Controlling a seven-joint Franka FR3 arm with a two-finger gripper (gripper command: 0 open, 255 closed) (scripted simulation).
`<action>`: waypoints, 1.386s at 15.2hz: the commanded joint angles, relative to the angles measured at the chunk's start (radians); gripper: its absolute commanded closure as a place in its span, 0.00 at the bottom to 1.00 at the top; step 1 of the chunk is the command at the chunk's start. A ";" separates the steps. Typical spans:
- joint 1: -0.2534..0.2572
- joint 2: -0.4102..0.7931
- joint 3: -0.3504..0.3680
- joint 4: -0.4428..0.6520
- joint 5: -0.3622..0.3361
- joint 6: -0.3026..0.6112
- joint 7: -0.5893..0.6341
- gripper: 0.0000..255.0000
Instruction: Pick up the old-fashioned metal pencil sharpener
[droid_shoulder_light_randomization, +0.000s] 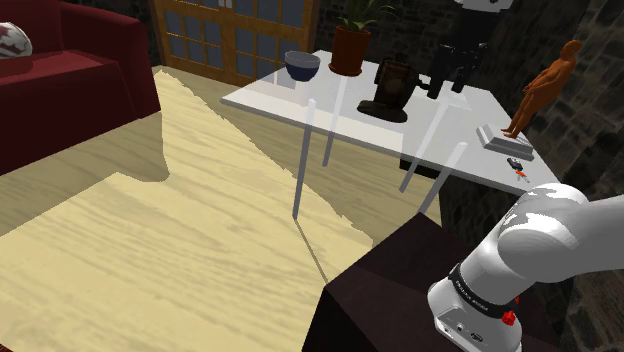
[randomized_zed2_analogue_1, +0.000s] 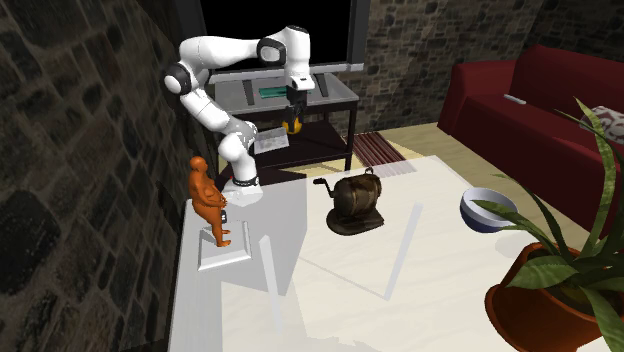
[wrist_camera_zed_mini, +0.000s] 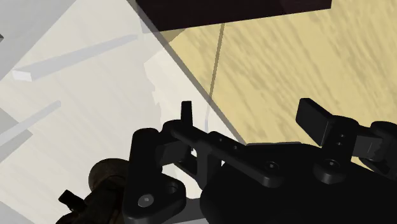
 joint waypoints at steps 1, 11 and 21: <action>0.000 0.000 0.000 0.000 0.000 0.000 0.000 0.00; 0.001 0.266 -0.235 0.190 -0.062 0.094 -0.307 0.00; 0.004 0.658 -0.451 0.529 0.054 0.124 -0.654 0.00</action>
